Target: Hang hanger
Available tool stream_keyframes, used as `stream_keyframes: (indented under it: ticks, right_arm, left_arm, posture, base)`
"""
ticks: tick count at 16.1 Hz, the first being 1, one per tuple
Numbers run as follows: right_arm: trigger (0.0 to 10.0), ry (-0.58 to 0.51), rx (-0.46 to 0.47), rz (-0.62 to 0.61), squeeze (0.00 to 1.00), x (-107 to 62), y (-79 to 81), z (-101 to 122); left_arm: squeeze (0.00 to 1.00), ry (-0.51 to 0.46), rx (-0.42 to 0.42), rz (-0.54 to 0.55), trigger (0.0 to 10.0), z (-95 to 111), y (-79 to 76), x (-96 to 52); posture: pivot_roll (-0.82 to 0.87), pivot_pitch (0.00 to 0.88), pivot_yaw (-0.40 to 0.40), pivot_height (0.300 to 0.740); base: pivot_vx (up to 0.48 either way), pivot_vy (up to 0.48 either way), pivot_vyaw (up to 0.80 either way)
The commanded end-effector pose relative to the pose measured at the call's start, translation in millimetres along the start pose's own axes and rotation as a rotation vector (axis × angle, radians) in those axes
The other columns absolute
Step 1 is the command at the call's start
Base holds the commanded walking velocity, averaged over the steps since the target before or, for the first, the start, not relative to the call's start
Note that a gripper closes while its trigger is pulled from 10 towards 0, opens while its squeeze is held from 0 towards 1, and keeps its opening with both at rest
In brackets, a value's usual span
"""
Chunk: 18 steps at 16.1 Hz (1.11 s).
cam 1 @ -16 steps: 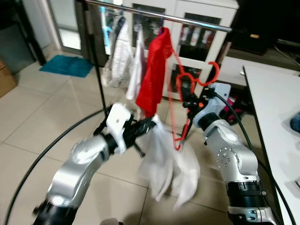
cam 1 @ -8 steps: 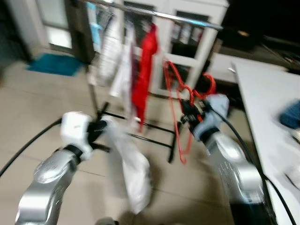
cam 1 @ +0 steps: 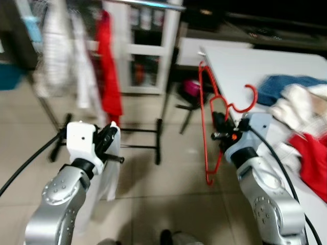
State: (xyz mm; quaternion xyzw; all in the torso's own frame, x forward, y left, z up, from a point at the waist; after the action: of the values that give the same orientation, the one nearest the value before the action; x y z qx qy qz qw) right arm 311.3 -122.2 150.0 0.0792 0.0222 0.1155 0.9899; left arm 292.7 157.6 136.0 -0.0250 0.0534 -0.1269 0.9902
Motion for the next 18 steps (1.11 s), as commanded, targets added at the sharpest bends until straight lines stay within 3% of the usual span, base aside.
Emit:
stream_keyframes:
  ticks: [1,5,7,9,10,12,13,15,18]
  right_arm:
    - [10.0,-0.011,-0.029,-0.005,0.0,-5.6,-1.4,7.9]
    - [10.0,-0.016,-0.096,-0.093,0.0,-25.6,-17.2,18.2]
    - [10.0,-0.008,-0.093,-0.157,0.0,-38.2,-25.7,17.4]
    - [10.0,-0.015,-0.079,-0.175,0.0,-37.8,-29.2,18.3]
    - [10.0,-0.012,-0.061,-0.187,0.0,-33.1,-32.0,17.7]
    - [10.0,-0.011,-0.05,-0.188,0.0,-24.5,-37.7,15.8]
    - [10.0,-0.003,-0.042,-0.191,0.0,-21.7,-37.1,12.4]
    - [10.0,-0.017,-0.013,-0.182,0.0,-25.5,-31.5,14.0]
    - [10.0,-0.045,-0.012,-0.188,0.0,-26.3,-26.9,19.4]
  left_arm:
    - [0.0,-0.008,0.03,-0.037,10.0,4.1,-14.7,-2.0]
    - [0.0,-0.011,0.016,-0.108,10.0,6.2,-32.3,9.4]
    - [0.0,0.016,0.035,-0.127,10.0,-1.3,-31.6,13.1]
    - [0.0,0.015,0.017,-0.139,10.0,1.3,-28.1,17.7]
    - [0.0,0.011,0.055,-0.111,10.0,4.4,-21.1,26.1]
    - [0.0,-0.019,0.057,-0.12,10.0,15.4,-27.0,37.6]
    - [0.0,-0.019,0.094,-0.131,10.0,17.2,-28.4,36.7]
    - [0.0,-0.028,0.042,-0.121,10.0,20.5,-27.0,33.8]
    - [0.0,-0.013,0.072,-0.177,10.0,19.5,-34.5,36.8]
  posture:
    - [-0.05,0.114,-0.117,0.74]
    - [-0.15,0.145,-0.082,0.74]
    - [-0.19,0.136,-0.062,0.74]
    - [-0.19,0.09,-0.042,0.74]
    - [-0.17,0.061,-0.016,0.74]
    - [-0.14,0.074,-0.023,0.74]
    - [-0.13,0.073,-0.011,0.74]
    - [-0.11,0.068,0.017,0.74]
    - [-0.11,0.075,0.05,0.74]
  base:
    - [0.0,0.0,-0.78]
    - [0.0,0.0,-0.78]
    - [0.0,0.0,-0.78]
    - [0.0,0.0,-0.78]
    - [0.0,0.0,-0.79]
    - [0.0,0.0,-0.79]
    - [0.0,0.0,-0.79]
    - [0.0,0.0,-0.79]
    - [0.0,0.0,-0.79]
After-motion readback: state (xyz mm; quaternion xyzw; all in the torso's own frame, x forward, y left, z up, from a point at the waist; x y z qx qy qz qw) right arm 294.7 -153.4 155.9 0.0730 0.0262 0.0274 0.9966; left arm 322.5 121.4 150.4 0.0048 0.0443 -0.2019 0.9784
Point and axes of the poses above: a point about 5 cm out from each wrist's last joint towards the gripper, its own x axis pointing out of the wrist towards the gripper, its own z axis along the axis of the wrist's last joint, y = z × x, the point moved 6 cm from there along x, pointing out of the wrist towards the gripper, and after that the axes turned 4 degrees about -x, right-handed, at the moved point
